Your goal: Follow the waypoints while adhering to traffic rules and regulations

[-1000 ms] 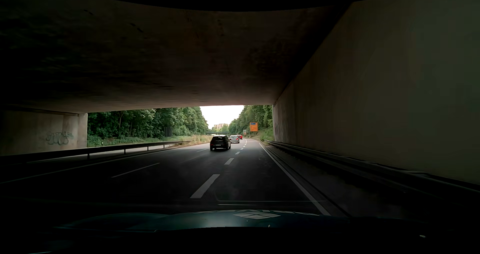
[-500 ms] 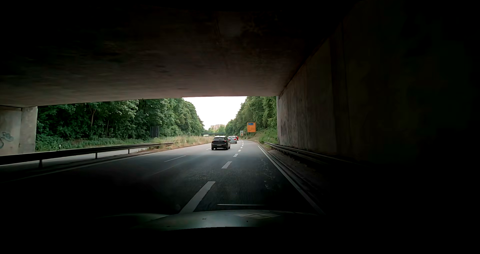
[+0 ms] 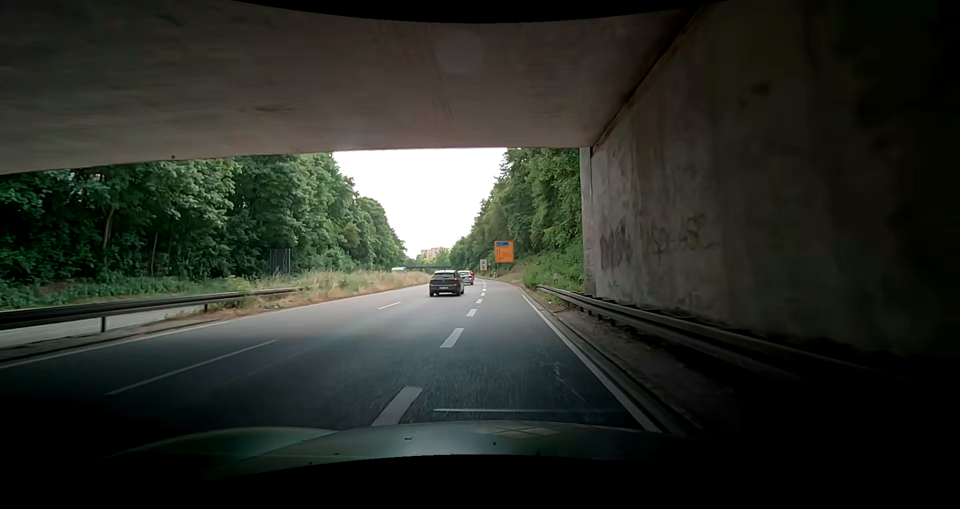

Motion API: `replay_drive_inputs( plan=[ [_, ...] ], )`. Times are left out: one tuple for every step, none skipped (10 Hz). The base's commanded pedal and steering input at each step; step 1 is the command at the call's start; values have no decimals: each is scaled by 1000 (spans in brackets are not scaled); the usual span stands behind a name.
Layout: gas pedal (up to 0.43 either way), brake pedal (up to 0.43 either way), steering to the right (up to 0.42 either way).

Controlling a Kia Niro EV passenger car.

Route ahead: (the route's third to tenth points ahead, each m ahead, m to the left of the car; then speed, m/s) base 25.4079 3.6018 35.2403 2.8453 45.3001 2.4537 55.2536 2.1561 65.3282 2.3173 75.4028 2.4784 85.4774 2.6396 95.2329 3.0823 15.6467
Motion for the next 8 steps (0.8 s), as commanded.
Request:
replay_drive_inputs(
  plan=[
    [429,0,-11],
    [429,0,-11],
    [370,0,-11],
    [358,0,-11],
    [350,0,-12],
    [339,0,-11],
    [311,0,-12],
    [260,0,-12]
  ],
)
